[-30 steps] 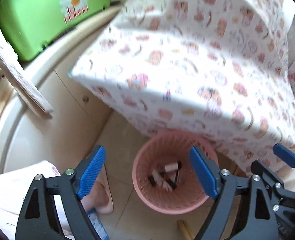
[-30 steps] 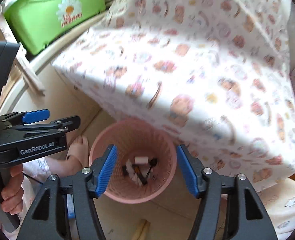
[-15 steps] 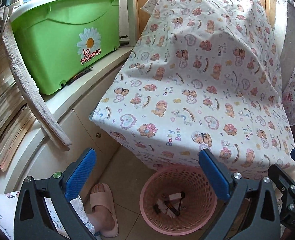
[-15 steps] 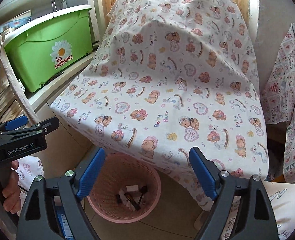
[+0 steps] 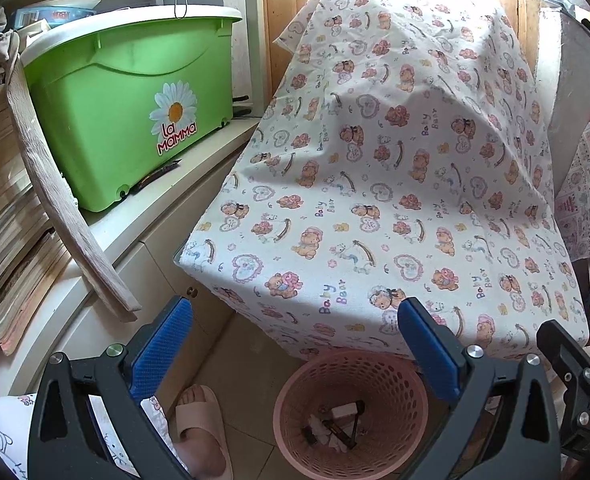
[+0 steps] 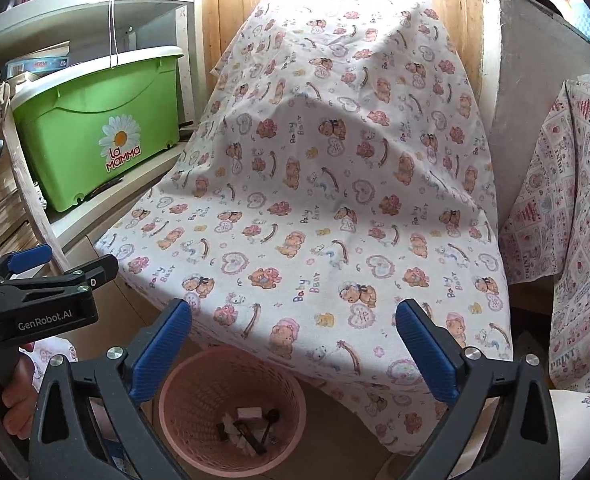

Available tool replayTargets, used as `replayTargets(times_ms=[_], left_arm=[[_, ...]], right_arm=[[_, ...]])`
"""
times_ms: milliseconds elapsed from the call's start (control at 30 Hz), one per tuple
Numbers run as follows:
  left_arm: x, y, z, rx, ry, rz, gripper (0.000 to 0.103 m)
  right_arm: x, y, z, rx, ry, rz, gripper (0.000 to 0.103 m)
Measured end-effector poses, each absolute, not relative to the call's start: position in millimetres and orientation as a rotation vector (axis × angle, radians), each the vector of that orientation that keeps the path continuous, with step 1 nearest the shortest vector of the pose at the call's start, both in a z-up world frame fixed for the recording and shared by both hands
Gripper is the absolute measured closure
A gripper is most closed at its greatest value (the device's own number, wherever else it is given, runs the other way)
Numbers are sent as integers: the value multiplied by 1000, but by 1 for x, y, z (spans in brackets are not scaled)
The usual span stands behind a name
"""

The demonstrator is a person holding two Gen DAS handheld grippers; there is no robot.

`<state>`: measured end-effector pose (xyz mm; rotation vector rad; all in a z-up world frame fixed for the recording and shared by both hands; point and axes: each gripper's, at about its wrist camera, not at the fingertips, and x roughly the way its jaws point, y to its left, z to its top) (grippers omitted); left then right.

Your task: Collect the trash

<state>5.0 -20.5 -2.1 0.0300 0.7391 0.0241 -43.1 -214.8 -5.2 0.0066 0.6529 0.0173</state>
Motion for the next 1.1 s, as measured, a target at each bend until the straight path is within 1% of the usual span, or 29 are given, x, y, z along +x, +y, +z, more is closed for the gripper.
replayTargets(times_ms=[500,1100], left_arm=[[-6,-22,9,34,660,9,2],[-9,-23,9,51,656,4,2]], right_arm=[[-44,-216,-7,-23,646,8,0],[-45,-213,-8,-39,640,3,0]])
